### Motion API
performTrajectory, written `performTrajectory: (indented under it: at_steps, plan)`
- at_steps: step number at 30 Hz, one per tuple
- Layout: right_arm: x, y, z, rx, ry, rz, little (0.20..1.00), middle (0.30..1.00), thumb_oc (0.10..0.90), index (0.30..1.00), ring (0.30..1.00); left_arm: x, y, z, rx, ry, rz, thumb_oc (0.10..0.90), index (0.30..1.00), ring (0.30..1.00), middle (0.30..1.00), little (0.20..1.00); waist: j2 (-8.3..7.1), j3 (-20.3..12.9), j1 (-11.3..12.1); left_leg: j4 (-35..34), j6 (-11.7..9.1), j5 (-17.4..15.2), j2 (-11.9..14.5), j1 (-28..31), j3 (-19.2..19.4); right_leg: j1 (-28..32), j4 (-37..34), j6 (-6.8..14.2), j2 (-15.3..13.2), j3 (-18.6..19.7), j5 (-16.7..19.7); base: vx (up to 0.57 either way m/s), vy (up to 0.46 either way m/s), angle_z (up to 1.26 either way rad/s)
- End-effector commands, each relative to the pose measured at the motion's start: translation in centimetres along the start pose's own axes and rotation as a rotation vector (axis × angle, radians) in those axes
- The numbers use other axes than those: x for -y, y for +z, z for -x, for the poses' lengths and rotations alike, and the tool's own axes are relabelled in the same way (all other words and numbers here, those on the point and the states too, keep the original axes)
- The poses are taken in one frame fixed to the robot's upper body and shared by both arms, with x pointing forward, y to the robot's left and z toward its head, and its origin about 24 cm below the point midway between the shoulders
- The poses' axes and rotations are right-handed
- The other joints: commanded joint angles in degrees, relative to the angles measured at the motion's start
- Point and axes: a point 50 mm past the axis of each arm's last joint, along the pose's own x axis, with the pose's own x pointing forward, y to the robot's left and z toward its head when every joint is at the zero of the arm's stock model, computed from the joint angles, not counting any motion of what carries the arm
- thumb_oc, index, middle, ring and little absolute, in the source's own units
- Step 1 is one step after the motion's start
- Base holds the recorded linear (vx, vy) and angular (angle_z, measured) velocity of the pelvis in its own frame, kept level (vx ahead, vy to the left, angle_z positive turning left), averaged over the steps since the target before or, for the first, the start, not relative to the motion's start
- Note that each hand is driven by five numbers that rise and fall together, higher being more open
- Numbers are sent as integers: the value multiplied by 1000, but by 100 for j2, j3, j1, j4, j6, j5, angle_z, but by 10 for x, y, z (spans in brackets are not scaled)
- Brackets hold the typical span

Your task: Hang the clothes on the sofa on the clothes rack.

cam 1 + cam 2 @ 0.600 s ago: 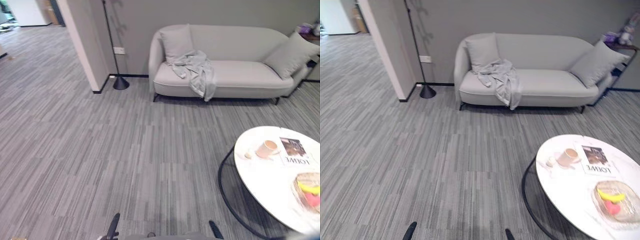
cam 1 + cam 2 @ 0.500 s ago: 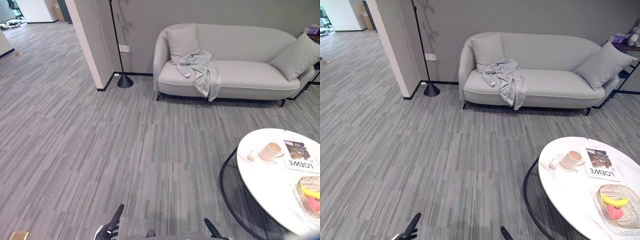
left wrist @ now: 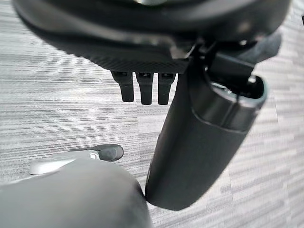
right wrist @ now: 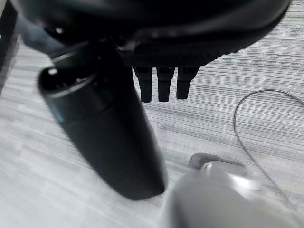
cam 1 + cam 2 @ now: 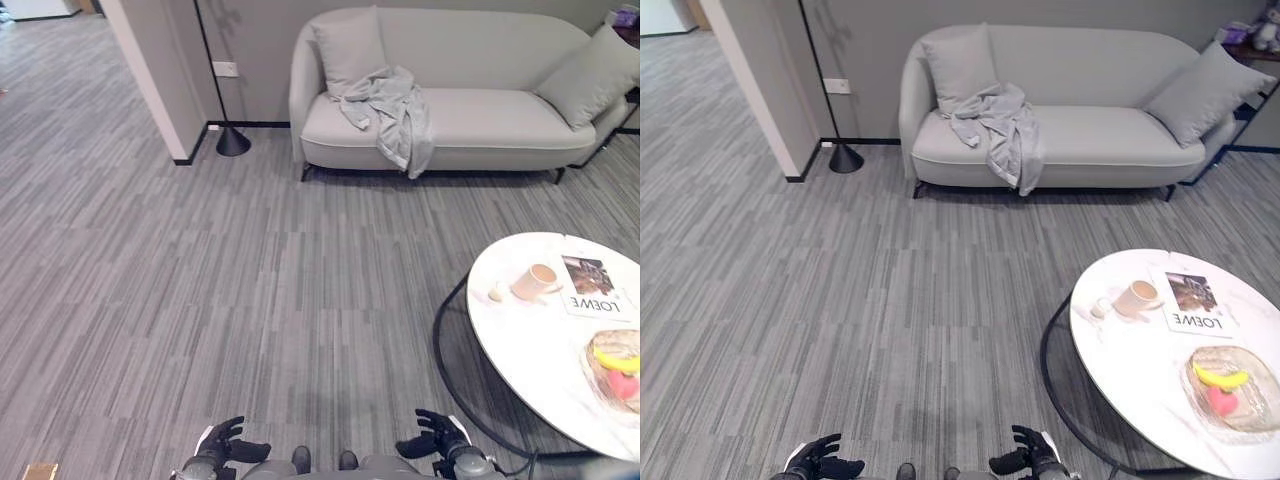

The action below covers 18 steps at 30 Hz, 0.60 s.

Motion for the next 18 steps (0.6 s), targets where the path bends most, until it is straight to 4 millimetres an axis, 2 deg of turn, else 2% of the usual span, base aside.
performTrajectory:
  at_steps: [1, 5, 7, 8, 9, 10, 11, 12, 13, 14, 15, 16, 17, 18]
  plan:
    - [16, 18, -1, 88, -45, 84, 900, 900, 800, 900, 900, -4, 24, -4, 91, 19, -8, 800, 900, 900, 900, 900, -303, 137, -5, -608, -16, -242, 36, 339, -443, 583, -1446, 300, -84, 303, 1136, 34, -44, -21]
    - [21, 22, 0, 116, -68, 22, 900, 900, 800, 900, 900, -2, 31, -5, 109, 17, 13, 800, 900, 900, 900, 900, -451, 402, -28, 1058, -81, -595, -104, -375, -320, 644, -1353, 213, -187, 403, 1029, 84, -79, -10]
    - [24, 26, 1, 136, -69, 23, 900, 900, 800, 900, 900, 1, 32, -5, 110, 1, 62, 800, 900, 900, 900, 900, -467, 575, 12, 2217, 3, -423, -181, -968, -264, 687, -1193, 121, -179, 480, 893, 91, -63, 7]
    - [24, 26, 1, 136, -69, 23, 900, 900, 800, 900, 900, 1, 32, -5, 110, 1, 62, 800, 900, 900, 900, 900, -451, 563, 10, 2276, 1, -452, -169, -1013, -267, 666, -1183, 120, -162, 478, 891, 92, -55, -8]
    - [26, 30, 1, 153, -73, 37, 900, 900, 800, 900, 900, 3, 33, -5, 118, -2, 66, 800, 900, 900, 900, 900, -457, 660, 55, 2947, 70, -331, -271, -1401, -329, 689, -1070, 57, -125, 539, 800, 153, -73, -21]
    - [30, 35, 3, 175, -86, 34, 900, 900, 800, 900, 900, 2, 37, -5, 132, 11, 69, 800, 900, 900, 900, 900, -535, 795, 117, 3788, 112, -225, -463, -2081, -355, 769, -961, 18, -137, 682, 684, 299, -34, -17]
    - [31, 34, 4, 177, -88, 10, 900, 900, 800, 900, 900, 1, 36, -4, 132, 15, 81, 800, 900, 900, 900, 900, -510, 786, 162, 3490, 88, -372, -460, -2290, -302, 886, -948, 40, -142, 736, 574, 351, 22, -15]
    - [31, 34, 4, 180, -86, 3, 900, 900, 800, 900, 900, 2, 36, -4, 137, 12, 89, 800, 900, 900, 900, 900, -509, 750, 205, 3145, 50, -343, -435, -2397, -264, 981, -993, 46, -168, 764, 532, 405, 115, -11]
    - [32, 35, 5, 187, -85, 6, 900, 900, 800, 900, 900, 2, 35, -3, 139, 12, 101, 800, 900, 900, 900, 900, -475, 718, 275, 2508, 24, -304, -409, -2367, -279, 1071, -1063, 70, -154, 817, 506, 267, 72, -34]
    - [32, 35, 5, 186, -85, 5, 900, 900, 800, 900, 900, 2, 35, -3, 138, 12, 101, 800, 900, 900, 900, 900, -503, 741, 293, 2445, 30, -283, -425, -2303, -254, 1111, -1079, 73, -187, 833, 505, 511, 151, -56]
    - [34, 41, 6, 219, -88, 5, 900, 900, 800, 900, 900, 2, 30, -1, 142, 12, 118, 800, 900, 900, 900, 900, -423, 711, 420, 730, -100, 224, -133, -2266, -210, 1414, -1226, 116, -172, 865, 331, 518, 158, -59]
    - [36, 45, 6, 235, -95, 3, 900, 900, 800, 900, 900, -1, 31, -1, 147, 17, 119, 800, 900, 900, 900, 900, -390, 702, 457, 92, -141, 354, 11, -2376, -35, 1518, -1244, 130, -195, 846, 233, 724, 235, -40]
    - [38, 47, 6, 245, -108, -12, 900, 900, 800, 900, 900, -2, 29, 0, 151, 21, 125, 800, 900, 900, 900, 900, -404, 704, 535, -474, -161, 391, 43, -2601, 141, 1733, -1316, 155, -278, 874, 137, 526, 195, -15]
    - [40, 48, 6, 241, -116, -15, 900, 900, 800, 900, 900, -4, 26, 0, 137, 28, 118, 800, 900, 900, 900, 900, -397, 668, 609, -608, -221, 421, 142, -2841, 278, 1920, -1381, 187, -350, 894, 143, 602, 255, 3]
